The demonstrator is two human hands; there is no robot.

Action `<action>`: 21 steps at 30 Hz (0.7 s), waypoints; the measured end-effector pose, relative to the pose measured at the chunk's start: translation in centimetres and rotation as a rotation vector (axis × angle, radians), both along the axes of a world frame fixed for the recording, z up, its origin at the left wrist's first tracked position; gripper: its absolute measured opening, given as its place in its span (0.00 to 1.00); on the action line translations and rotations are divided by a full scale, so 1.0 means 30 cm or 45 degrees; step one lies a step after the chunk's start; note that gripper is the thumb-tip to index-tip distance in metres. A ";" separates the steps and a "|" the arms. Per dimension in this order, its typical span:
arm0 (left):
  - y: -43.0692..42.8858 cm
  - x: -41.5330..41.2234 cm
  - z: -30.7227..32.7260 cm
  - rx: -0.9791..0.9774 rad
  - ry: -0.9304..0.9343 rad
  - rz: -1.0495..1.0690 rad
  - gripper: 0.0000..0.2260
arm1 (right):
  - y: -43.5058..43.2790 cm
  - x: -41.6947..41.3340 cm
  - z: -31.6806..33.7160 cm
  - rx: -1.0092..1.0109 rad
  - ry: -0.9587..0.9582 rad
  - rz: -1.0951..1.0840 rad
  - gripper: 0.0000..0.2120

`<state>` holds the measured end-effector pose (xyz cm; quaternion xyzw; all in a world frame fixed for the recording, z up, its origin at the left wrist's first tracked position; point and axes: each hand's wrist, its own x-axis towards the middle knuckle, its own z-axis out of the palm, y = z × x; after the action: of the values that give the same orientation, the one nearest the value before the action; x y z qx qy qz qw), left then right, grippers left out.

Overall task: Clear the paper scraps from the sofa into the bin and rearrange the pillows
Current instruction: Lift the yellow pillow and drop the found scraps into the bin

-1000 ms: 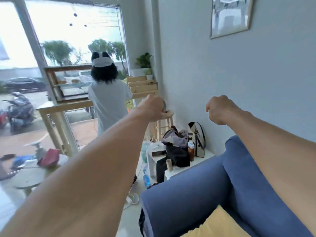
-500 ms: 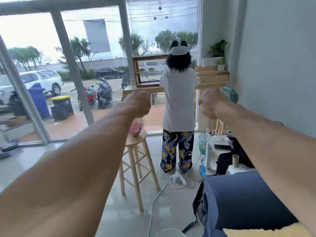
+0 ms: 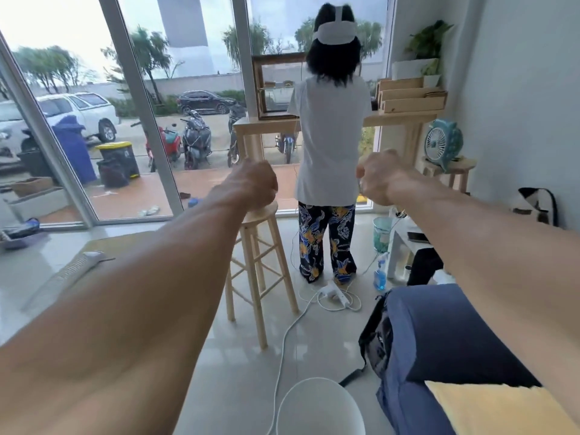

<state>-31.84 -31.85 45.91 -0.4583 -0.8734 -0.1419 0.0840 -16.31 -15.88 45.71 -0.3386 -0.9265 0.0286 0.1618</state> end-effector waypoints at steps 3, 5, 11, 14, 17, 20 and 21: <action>0.029 0.007 -0.194 0.005 0.004 -0.030 0.09 | 0.030 -0.011 -0.181 0.024 -0.019 -0.028 0.12; 0.038 0.000 -0.349 -0.003 0.031 -0.026 0.10 | 0.046 -0.026 -0.336 0.048 -0.041 -0.036 0.13; 0.056 -0.019 -0.866 -0.036 0.017 -0.029 0.09 | 0.080 -0.034 -0.857 0.086 -0.146 -0.037 0.13; 0.065 -0.020 -1.093 -0.044 -0.007 -0.030 0.08 | 0.082 -0.031 -1.072 0.113 -0.149 -0.033 0.13; 0.064 -0.017 -1.266 -0.038 -0.011 -0.031 0.08 | 0.065 -0.013 -1.243 0.054 -0.133 -0.039 0.12; 0.066 -0.019 -1.395 -0.045 0.007 -0.041 0.08 | 0.048 0.015 -1.363 0.030 -0.120 -0.044 0.14; 0.063 -0.016 -1.428 -0.043 0.005 -0.039 0.08 | 0.050 0.025 -1.395 0.033 -0.114 -0.044 0.14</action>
<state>-32.34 -29.94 3.07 -0.4732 -0.8684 -0.1275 0.0758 -15.57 -14.39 3.88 -0.3534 -0.9271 -0.0012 0.1250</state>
